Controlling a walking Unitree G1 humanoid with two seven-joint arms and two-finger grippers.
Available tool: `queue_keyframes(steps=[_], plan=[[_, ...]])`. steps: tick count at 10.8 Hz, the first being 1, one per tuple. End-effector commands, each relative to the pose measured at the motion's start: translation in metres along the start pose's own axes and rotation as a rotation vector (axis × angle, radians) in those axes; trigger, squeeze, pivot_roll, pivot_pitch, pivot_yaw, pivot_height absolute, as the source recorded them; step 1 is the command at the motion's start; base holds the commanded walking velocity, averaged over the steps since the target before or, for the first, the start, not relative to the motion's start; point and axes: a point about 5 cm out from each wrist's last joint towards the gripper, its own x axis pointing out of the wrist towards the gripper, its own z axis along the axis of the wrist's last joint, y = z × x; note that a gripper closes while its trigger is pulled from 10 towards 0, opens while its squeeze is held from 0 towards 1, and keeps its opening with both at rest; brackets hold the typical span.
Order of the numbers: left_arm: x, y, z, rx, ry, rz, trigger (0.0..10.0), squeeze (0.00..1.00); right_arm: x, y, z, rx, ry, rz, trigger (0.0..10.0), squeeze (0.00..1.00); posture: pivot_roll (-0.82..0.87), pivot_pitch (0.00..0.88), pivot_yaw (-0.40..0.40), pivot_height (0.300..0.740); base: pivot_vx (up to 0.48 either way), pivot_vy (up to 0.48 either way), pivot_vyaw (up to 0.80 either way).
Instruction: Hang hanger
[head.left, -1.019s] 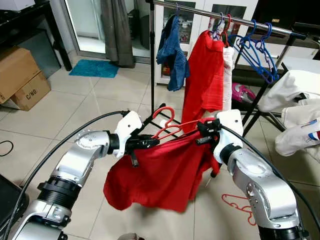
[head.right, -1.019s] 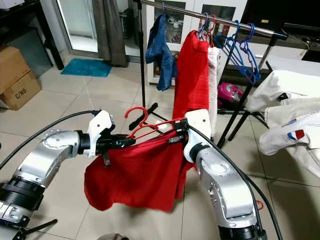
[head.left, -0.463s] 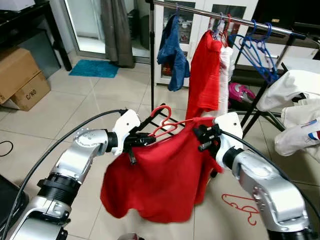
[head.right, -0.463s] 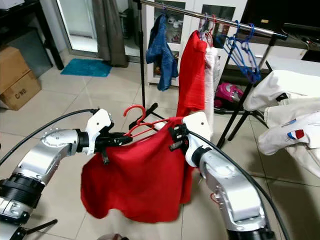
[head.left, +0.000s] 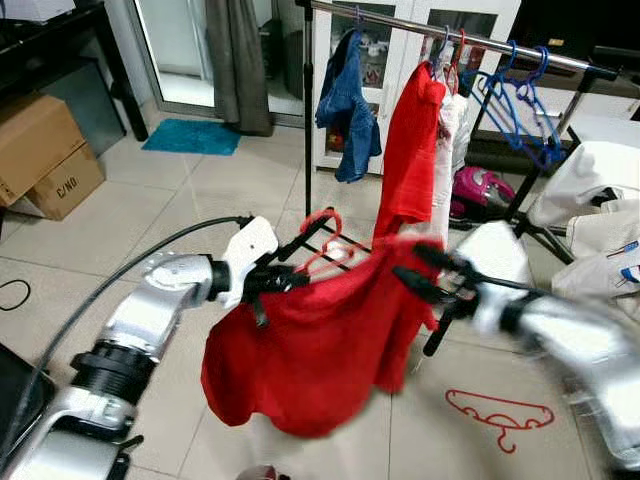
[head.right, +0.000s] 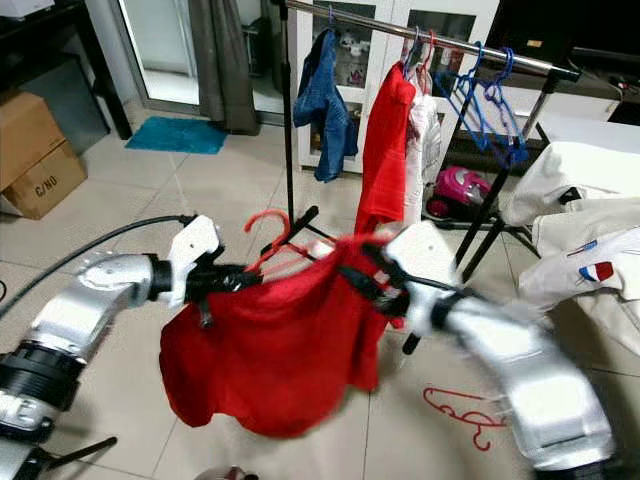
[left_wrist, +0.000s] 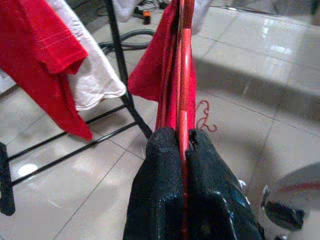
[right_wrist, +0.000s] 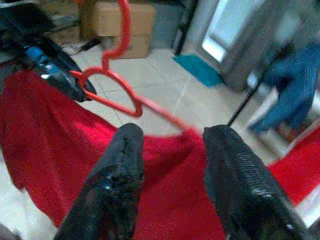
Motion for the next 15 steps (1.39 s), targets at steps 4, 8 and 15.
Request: queue_keyframes(steps=[4, 8, 15], plan=[[-0.007, -0.022, 0.026, 0.187, -0.058, -0.278, 0.0, 0.0, 0.001, 0.004, 0.019, -0.196, -0.007, 0.287, 10.0, 0.0, 0.07, 0.0, 0.017, 0.74, 0.0, 0.0, 0.0], [-0.008, -0.027, 0.03, 0.324, 0.02, -0.332, 0.0, 0.0, 0.012, 0.017, 0.01, -0.145, 0.095, 0.456, 10.0, 0.0, 0.08, 0.0, 0.01, 0.74, 0.0, 0.0, 0.0], [-0.005, -0.022, 0.03, 0.399, 0.066, -0.277, 0.0, 0.0, 0.037, 0.036, -0.002, 0.026, 0.194, 0.346, 0.0, 0.0, 0.08, 0.0, 0.007, 0.74, 0.0, 0.0, 0.0]])
